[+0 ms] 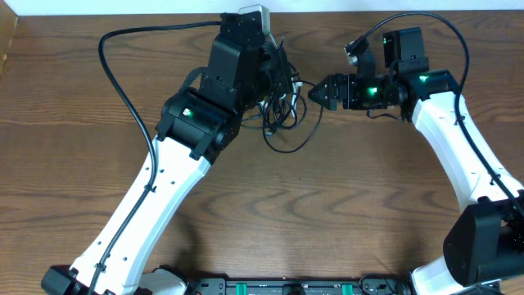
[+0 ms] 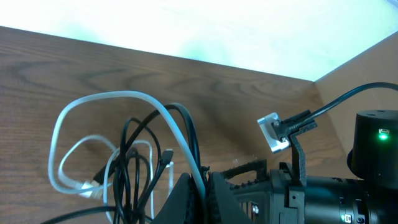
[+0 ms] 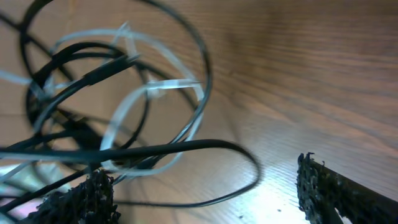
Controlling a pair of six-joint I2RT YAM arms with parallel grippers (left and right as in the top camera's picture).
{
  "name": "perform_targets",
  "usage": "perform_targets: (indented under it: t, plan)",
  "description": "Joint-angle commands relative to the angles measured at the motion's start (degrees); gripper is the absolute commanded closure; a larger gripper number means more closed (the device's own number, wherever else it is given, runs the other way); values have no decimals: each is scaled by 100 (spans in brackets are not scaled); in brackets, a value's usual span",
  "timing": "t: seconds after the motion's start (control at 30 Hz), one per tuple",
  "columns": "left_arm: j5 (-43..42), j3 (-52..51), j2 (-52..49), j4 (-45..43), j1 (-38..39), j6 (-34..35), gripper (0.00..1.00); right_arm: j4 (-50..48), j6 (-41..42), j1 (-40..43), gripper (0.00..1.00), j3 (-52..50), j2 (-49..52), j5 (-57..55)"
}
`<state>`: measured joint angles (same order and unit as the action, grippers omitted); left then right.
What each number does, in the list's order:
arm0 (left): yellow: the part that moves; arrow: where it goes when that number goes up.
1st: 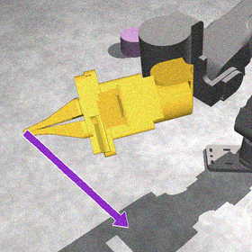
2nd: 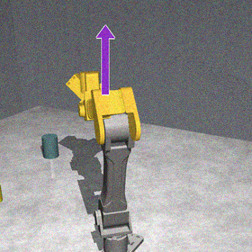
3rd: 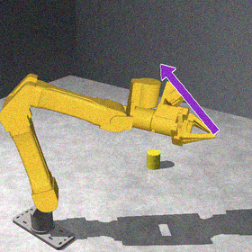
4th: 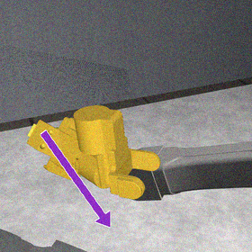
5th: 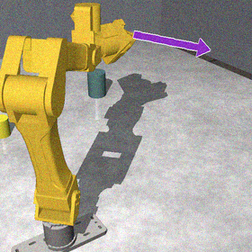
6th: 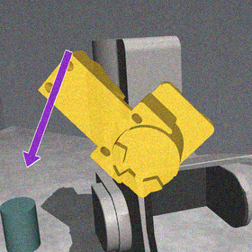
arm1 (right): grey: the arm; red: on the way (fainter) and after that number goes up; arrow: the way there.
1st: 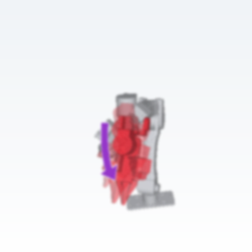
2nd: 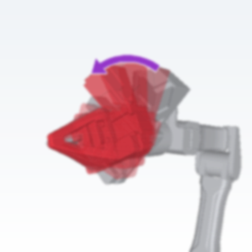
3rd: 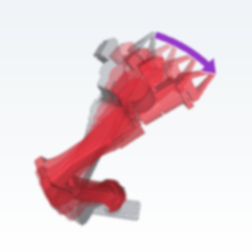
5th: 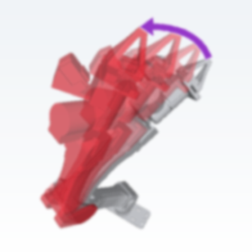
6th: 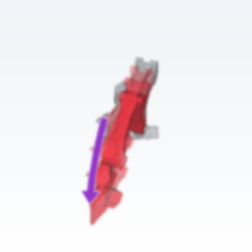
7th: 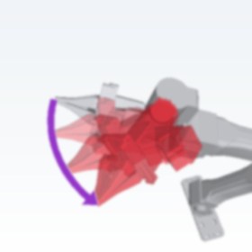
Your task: Untangle cables
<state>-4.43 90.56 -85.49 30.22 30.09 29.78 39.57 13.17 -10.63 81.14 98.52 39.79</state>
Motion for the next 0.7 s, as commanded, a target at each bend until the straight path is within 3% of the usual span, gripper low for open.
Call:
perform_targets:
  t: [0.0,0.17,0.53,0.67]
  plan:
    - [-17,118,37,-33,-20,4,92,-2,-66,-24,9,-31,-26,629]
    - [144,118,-4,35,-20,7,93,7,-247,15,14,-31,-28,1093]
    - [48,118,-13,144,-17,321,92,-68,-916,-125,13,-31,-26,1825]
    - [31,118,-13,140,-17,494,92,-175,-920,-361,20,-31,-26,1652]
